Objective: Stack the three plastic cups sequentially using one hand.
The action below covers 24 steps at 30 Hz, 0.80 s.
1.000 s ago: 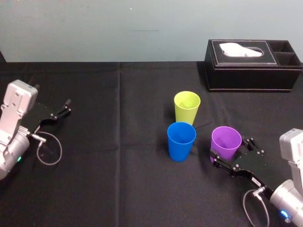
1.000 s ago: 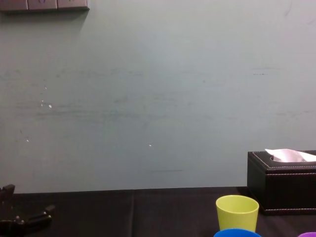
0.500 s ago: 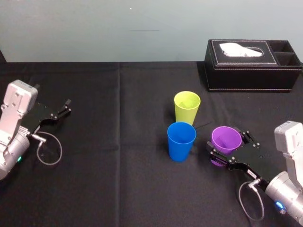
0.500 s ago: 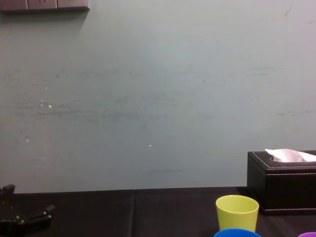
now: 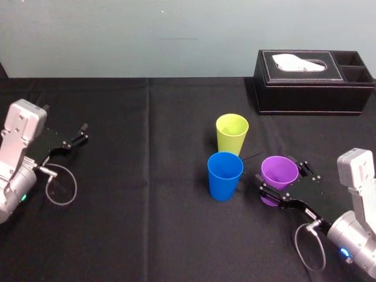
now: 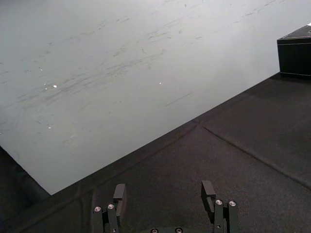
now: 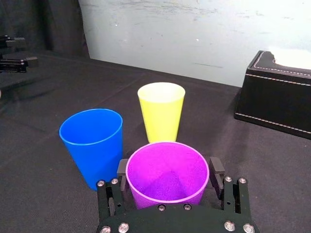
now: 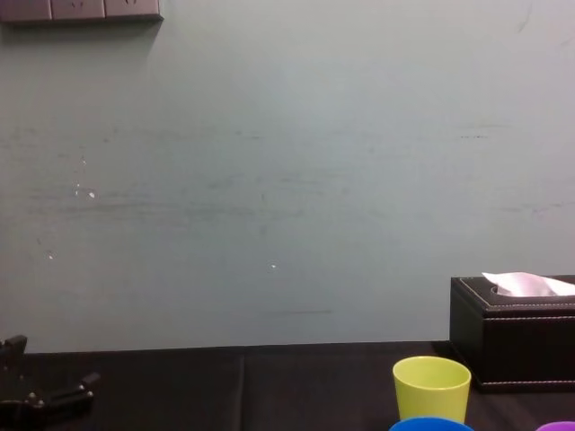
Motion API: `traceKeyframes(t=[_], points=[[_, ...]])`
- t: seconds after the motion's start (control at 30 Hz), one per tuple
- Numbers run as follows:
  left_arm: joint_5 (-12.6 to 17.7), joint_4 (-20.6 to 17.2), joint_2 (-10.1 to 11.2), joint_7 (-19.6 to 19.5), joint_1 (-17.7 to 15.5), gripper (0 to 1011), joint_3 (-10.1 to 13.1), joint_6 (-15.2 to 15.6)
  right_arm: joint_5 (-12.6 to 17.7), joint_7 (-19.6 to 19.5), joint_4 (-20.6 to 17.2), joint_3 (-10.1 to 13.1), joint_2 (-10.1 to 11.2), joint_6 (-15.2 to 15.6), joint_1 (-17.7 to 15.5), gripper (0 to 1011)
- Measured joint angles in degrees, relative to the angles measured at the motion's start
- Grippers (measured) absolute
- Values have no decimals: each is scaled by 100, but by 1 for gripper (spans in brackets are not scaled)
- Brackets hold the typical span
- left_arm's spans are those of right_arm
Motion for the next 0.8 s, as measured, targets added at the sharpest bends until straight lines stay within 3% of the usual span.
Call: traceKeyframes(t=[0.1,0.37,0.63,0.8], points=[[0,0,0,0,0,1011,0,0,5,-1,-7,-1,7,-3,-6,990],[0,0,0,0,0,1011,0,0,23,-2,-20,-4,18,-8,-15,809],[0,0,0,0,0,1011,0,0,23,-4,-32,-3,20,-12,-19,764],[0,0,0,0,0,1012,0,0,-136,-5,-155,41,-34,76,68,741]])
